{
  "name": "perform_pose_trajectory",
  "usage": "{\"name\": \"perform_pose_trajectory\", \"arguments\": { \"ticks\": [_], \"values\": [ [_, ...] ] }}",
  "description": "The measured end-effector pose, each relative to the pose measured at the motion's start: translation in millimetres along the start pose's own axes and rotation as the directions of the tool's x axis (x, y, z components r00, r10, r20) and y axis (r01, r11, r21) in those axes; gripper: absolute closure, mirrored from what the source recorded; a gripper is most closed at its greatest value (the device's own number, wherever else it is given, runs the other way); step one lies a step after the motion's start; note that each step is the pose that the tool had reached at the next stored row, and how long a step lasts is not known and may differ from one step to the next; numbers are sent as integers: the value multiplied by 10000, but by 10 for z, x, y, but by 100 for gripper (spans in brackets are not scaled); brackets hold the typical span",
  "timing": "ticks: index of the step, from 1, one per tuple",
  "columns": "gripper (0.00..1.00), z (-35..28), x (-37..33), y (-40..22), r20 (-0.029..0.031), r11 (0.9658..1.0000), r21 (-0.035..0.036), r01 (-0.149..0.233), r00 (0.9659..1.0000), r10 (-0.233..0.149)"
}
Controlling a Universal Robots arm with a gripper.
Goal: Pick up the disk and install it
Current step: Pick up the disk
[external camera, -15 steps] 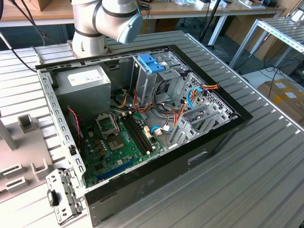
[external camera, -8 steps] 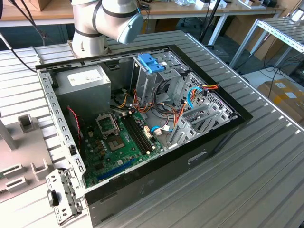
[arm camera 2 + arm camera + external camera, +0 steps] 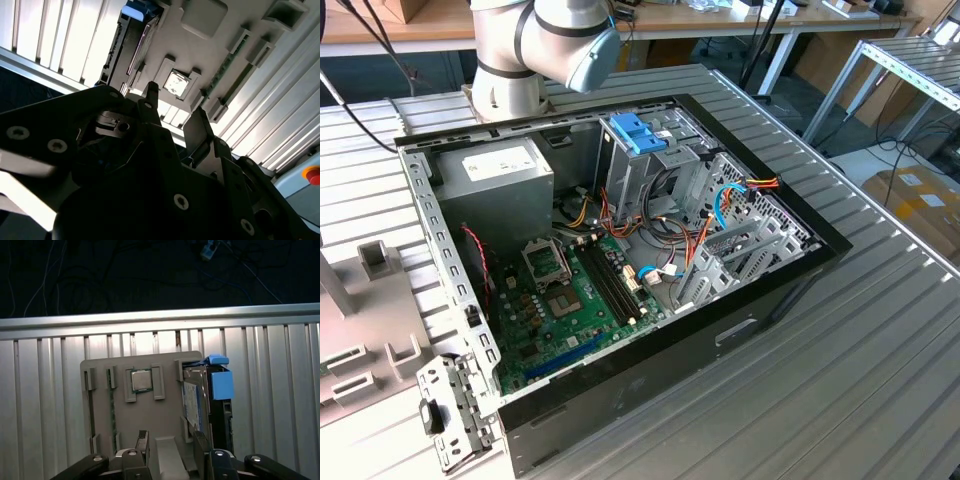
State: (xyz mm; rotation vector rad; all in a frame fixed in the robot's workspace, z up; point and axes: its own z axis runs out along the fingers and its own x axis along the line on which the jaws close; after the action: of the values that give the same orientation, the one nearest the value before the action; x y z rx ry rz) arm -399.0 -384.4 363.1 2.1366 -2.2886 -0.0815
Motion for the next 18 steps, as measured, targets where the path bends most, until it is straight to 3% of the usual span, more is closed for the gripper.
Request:
{"name": "perform_pose_trajectory", "arguments": {
  "ticks": [18],
  "values": [
    [52, 31, -25, 11, 3, 10000, -1, 4, 10000, -4]
  ]
}}
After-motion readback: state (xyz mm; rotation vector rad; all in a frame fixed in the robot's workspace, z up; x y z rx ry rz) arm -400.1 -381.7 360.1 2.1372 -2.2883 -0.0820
